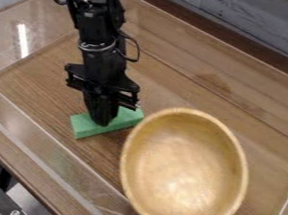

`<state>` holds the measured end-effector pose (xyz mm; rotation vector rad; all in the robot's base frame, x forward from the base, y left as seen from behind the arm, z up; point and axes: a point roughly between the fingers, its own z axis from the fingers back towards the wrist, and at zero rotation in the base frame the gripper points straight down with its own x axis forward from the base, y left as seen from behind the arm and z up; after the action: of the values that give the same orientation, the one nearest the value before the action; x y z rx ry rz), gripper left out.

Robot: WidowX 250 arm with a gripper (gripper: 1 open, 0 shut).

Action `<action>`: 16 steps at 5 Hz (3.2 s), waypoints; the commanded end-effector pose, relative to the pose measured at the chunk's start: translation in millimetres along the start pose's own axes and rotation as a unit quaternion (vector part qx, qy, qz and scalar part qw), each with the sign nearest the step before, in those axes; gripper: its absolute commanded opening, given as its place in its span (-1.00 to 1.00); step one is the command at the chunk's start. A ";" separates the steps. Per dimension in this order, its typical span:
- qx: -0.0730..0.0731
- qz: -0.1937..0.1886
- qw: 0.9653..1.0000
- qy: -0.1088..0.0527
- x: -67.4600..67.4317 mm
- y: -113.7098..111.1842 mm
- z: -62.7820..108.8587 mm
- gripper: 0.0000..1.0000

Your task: Remove the green block from inside the brown bowl and put it on the table

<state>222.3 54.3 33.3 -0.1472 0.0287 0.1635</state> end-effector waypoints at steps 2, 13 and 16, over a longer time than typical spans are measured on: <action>-0.001 0.001 1.000 0.002 -0.4 3.4 13.6 -1.00; -0.016 -0.016 1.000 0.011 18.6 12.7 41.4 1.00; -0.027 -0.035 0.999 0.000 31.9 2.1 58.5 1.00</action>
<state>245.6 67.8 77.2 -0.2171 0.0706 0.1009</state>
